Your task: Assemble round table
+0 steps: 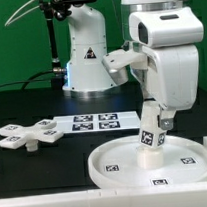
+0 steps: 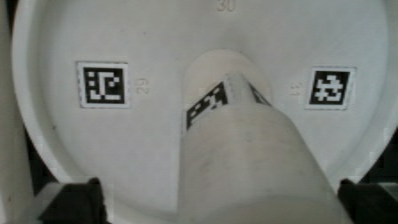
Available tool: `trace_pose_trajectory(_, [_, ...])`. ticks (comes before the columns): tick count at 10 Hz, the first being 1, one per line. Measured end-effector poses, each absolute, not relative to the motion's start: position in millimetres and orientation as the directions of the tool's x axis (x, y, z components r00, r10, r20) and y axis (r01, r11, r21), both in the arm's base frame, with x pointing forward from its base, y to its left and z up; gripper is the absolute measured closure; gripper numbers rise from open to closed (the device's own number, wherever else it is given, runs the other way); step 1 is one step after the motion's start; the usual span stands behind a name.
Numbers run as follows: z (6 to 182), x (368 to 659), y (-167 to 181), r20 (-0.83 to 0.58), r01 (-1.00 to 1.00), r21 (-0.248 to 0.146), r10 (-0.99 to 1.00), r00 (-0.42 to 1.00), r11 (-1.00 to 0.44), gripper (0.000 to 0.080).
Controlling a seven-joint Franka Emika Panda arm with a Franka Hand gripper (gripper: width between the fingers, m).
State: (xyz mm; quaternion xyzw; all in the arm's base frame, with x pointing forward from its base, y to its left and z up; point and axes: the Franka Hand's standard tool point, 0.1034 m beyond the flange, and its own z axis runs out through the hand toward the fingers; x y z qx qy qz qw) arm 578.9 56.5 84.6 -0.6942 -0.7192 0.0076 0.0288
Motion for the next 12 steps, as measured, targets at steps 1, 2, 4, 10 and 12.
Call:
trace_pose_trajectory(1, [84.2, 579, 56, 0.031, 0.998, -0.052, 0.999, -0.031, 0.033, 0.017])
trace_pose_trajectory(2, [84.0, 579, 54, 0.031, 0.998, -0.052, 0.999, -0.032, 0.033, 0.017])
trace_pose_trajectory(4, [83.5, 579, 52, 0.03, 0.998, -0.054, 0.999, -0.022, 0.023, 0.0393])
trace_pose_trajectory(10, [83.7, 578, 45, 0.025, 0.975, -0.074, 0.977, 0.214, -0.211, 0.0393])
trace_pose_trajectory(12, [82.6, 573, 41, -0.014, 0.897, -0.119, 0.904, 0.428, -0.427, 0.0392])
